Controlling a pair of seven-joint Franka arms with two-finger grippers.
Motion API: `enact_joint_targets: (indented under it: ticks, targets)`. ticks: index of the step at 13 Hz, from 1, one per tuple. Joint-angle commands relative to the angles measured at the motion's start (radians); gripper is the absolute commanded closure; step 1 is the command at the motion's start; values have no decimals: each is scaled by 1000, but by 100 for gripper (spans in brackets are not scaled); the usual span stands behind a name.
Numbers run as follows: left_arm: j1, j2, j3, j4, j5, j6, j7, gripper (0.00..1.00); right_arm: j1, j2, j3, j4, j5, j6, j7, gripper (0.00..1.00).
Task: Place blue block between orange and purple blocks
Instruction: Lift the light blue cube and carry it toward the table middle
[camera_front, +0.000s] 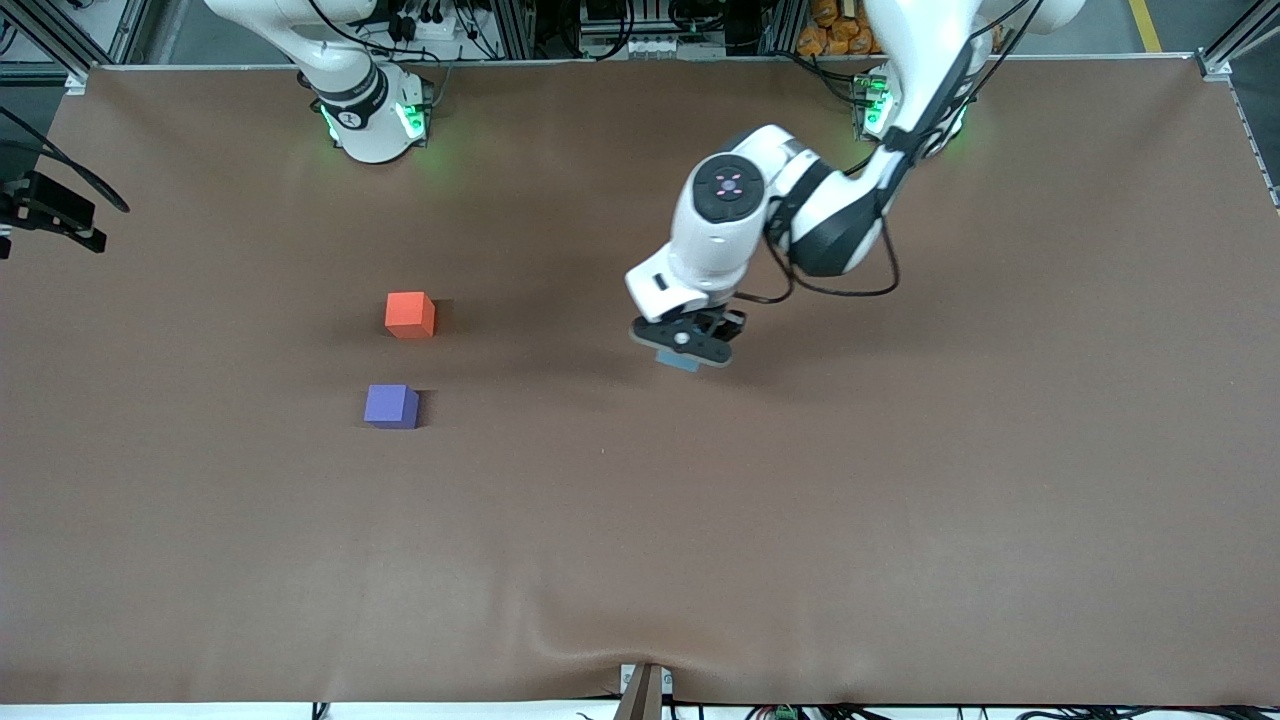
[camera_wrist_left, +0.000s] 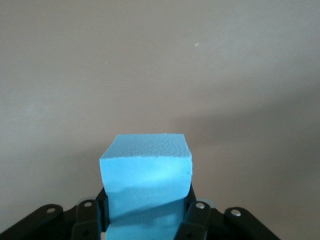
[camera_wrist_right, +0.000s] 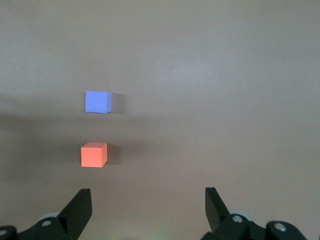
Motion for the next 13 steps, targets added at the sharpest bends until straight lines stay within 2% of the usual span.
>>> enact_joint_targets:
  ticks: [1,5,8,11,13]
  targets:
    - [-53,126,13,179,0,-25,-115,100,7,87,3,26,-15,-3,2,0]
    - [-133,200,24,269,0,-23,-320,100,-1,165,3,35,-17,-1,0,0]
    - [-168,206,24,276,0,-25,-418,100,-4,213,3,46,-1,10,2,0]
    - [-194,226,24,277,3,-25,-484,100,56,219,3,43,9,53,32,0]
    - [-202,229,27,274,11,-25,-507,100,93,225,5,35,52,74,168,0]
